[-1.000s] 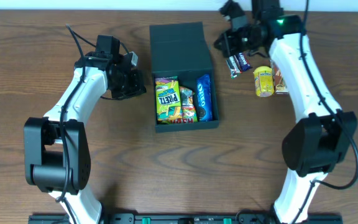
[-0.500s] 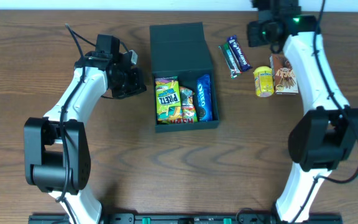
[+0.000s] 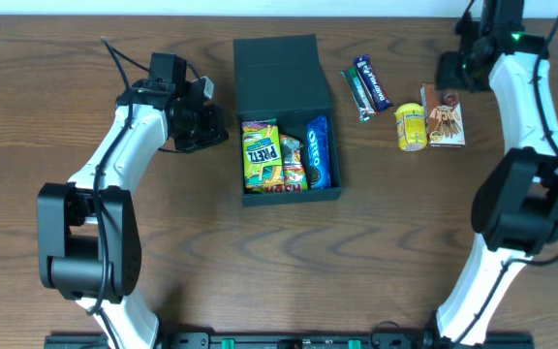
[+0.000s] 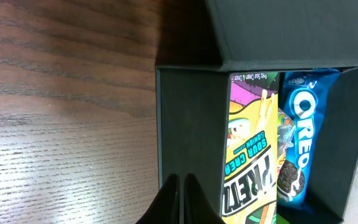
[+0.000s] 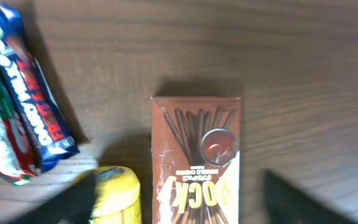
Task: Pack container
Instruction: 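Withdraw the right gripper toward the brown chocolate stick box, then grasp the brown chocolate stick box with the right gripper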
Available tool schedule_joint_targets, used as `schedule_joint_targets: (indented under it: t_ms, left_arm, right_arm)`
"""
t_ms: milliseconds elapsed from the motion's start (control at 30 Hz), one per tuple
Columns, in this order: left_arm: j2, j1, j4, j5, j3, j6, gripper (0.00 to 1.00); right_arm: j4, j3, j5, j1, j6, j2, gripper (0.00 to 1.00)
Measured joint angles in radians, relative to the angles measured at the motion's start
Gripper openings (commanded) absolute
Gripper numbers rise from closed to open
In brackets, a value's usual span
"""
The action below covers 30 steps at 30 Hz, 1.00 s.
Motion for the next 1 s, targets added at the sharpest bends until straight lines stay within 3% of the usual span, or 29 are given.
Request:
schedule_joint_targets:
  t_ms: [1000]
  left_arm:
    - [0.000, 0.000, 0.001, 0.000, 0.000, -0.003, 0.06]
  right_arm:
    - [0.105, -0.002, -0.013, -0.024, -0.094, 0.145, 0.99]
